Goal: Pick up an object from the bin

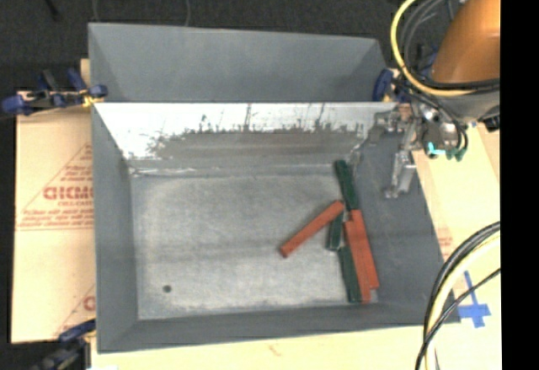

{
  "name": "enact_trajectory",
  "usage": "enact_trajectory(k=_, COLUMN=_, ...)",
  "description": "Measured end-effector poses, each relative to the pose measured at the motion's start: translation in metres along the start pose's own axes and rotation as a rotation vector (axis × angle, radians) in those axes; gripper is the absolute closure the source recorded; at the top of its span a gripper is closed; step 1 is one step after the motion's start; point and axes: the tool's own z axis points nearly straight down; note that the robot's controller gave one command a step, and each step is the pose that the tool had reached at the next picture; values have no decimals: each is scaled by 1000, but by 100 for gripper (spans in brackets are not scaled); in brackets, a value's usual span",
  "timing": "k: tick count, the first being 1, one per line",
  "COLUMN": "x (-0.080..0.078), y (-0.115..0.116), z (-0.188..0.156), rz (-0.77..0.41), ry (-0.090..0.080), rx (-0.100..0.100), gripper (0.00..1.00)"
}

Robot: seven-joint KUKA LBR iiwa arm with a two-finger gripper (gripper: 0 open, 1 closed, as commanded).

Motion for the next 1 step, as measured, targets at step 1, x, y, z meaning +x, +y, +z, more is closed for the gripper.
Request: enact_trajectory(k=1, x=4, y=18, z=143, rz=-21, ry=-8, rx=0, gripper=0)
